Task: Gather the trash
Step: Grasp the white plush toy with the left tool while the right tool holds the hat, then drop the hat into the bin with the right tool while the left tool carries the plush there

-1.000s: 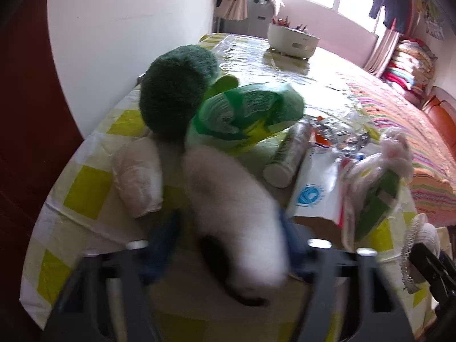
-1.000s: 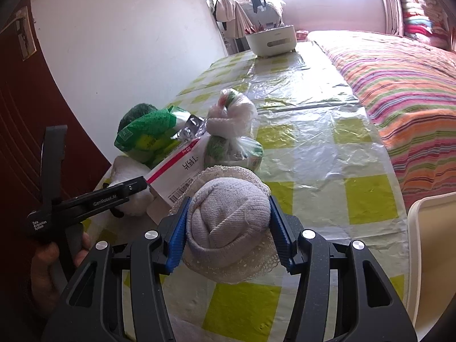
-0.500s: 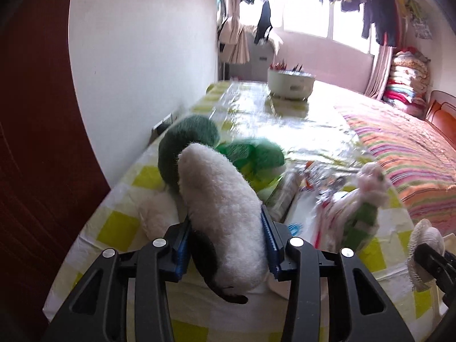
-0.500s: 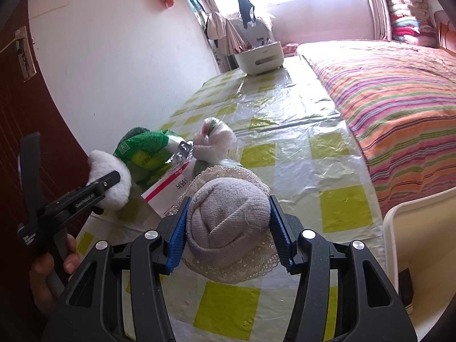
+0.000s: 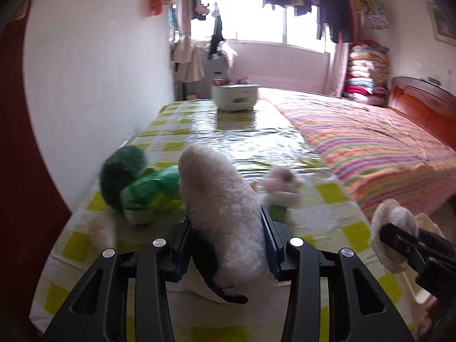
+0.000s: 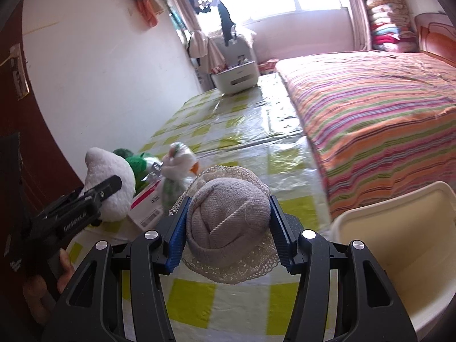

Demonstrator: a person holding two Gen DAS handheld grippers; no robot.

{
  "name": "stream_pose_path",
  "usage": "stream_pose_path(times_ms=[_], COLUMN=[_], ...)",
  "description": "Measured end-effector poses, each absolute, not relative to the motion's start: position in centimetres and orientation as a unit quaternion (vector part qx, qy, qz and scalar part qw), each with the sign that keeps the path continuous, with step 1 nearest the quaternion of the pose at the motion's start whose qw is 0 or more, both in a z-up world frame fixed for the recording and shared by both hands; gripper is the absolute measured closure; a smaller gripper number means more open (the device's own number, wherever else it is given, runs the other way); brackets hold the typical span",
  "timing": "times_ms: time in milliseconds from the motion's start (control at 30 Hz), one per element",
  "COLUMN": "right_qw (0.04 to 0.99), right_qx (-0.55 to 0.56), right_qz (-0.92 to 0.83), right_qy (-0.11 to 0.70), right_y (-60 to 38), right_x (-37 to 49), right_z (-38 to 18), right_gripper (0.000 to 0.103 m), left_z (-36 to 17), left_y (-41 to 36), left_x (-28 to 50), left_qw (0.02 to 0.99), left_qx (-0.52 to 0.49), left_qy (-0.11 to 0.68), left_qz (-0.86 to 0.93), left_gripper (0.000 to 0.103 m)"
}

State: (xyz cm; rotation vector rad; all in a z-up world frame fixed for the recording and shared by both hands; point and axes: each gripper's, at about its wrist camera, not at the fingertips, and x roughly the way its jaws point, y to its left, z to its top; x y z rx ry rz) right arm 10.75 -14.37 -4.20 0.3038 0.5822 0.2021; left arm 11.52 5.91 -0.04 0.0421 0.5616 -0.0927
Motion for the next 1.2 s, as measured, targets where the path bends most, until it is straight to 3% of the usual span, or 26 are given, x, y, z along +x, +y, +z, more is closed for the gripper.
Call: stream_pose_path(times_ms=[1200], right_qw=[0.950], right_qx=[0.198], right_qz=[-0.120], right_qy=[0.212], right_y=[-28.0], right_x=[2.6], right_z=[-4.6], right_gripper=[0.046], left_z=[0.0], left_y=[-9.8], left_x=[7.3], left_qw=[0.912], left_qx=[0.046], left_qy=[0.305], left_qz=[-0.270], left_gripper=[0.062])
